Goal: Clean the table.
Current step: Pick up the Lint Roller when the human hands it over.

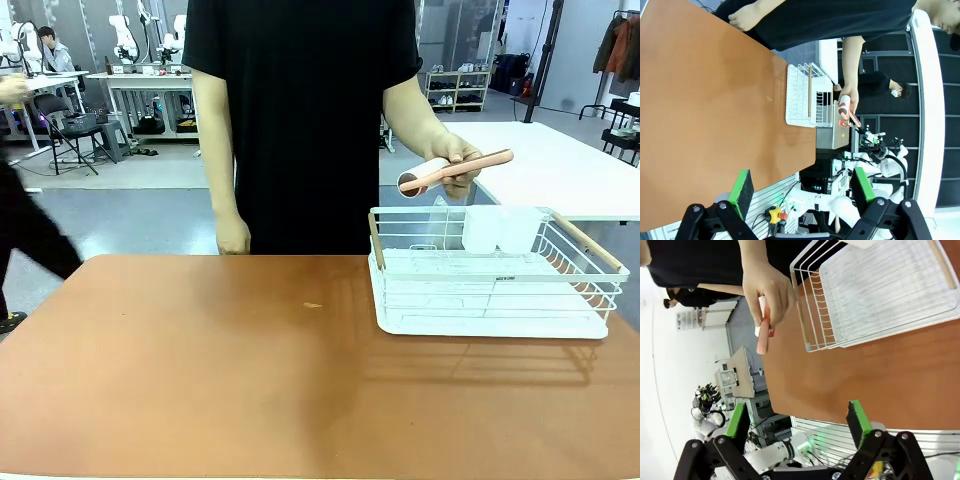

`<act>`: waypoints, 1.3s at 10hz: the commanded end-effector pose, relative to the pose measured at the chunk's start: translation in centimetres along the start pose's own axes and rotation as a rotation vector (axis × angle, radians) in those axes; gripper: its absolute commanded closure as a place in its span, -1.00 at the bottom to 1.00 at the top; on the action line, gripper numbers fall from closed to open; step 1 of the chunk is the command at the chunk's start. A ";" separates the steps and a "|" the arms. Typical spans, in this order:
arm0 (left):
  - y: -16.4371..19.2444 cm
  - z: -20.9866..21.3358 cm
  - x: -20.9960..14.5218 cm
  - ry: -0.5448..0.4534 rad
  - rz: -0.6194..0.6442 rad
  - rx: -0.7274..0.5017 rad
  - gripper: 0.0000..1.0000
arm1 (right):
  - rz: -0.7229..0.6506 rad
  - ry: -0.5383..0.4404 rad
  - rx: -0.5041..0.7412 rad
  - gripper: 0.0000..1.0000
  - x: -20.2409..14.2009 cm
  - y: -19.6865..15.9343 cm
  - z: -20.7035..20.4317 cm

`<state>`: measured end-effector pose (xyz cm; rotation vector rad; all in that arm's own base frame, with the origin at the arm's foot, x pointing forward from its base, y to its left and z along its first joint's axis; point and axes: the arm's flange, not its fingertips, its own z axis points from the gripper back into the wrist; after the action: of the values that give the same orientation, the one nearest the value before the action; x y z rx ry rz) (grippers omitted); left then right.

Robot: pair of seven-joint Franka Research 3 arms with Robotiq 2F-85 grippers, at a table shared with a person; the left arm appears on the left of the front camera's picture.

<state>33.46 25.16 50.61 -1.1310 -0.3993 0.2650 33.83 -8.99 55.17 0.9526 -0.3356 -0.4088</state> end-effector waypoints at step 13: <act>-0.2 0.3 -0.3 0.000 -0.008 -0.019 -1.00 | -0.174 -0.166 0.013 -0.93 -0.9 6.2 -18.0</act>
<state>33.44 25.18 50.61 -1.1311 -0.3991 0.2654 41.77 7.23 50.88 0.9355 -0.3734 -0.6547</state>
